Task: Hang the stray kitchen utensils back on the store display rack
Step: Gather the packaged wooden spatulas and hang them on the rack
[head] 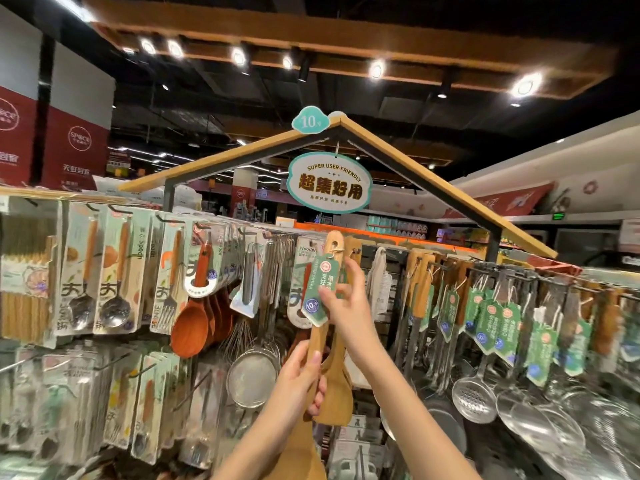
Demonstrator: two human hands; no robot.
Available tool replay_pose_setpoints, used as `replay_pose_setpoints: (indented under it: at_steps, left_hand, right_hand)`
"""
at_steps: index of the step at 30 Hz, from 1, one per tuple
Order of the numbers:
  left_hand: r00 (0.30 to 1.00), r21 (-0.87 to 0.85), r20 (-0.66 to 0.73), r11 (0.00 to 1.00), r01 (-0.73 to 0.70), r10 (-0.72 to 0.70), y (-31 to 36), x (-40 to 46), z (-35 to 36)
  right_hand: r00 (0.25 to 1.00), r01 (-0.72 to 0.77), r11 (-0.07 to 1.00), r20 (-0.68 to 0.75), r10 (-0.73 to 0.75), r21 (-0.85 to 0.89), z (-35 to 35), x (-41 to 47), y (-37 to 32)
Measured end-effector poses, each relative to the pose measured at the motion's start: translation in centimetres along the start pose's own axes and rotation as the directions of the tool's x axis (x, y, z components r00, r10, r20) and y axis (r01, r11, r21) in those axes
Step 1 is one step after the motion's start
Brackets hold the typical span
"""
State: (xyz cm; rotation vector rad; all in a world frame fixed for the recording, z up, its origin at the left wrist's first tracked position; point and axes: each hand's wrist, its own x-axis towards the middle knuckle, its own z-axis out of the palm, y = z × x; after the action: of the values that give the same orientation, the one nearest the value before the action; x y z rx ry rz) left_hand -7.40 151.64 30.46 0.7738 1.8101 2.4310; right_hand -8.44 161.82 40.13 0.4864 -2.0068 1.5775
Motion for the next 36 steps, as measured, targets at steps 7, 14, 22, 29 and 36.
replay_pose_setpoints:
  at_steps: [7, 14, 22, 29, 36]
  left_hand:
    - [0.996, 0.034, 0.085, 0.999, 0.035, -0.038, -0.9, 1.3, 3.5]
    - [0.998, 0.014, 0.051, 0.999, 0.031, -0.032, -1.6, 1.7, 3.9]
    - [0.999, 0.02, 0.048, 1.0, 0.007, -0.008, -2.0, 2.6, 3.7]
    - [0.998, 0.202, -0.028, 0.977, 0.063, -0.059, -2.9, 3.1, 1.9]
    - [0.997, 0.412, -0.076, 0.91, 0.044, -0.014, -4.7, 1.7, -2.6]
  right_hand:
    - [0.998, -0.014, 0.999, -0.063, 0.017, 0.045, -3.1, -0.8, 0.5]
    - [0.999, 0.014, 1.0, -0.05, -0.014, 0.006, -3.2, -0.5, 1.0]
    - [0.992, -0.068, 0.998, -0.109, 0.066, -0.011, -3.2, 0.8, 2.4]
    - [0.992, -0.09, 0.985, -0.105, 0.074, -0.146, -3.1, 3.3, 3.9]
    - [0.985, -0.13, 0.956, -0.141, 0.095, -0.263, -3.1, 5.7, 6.2]
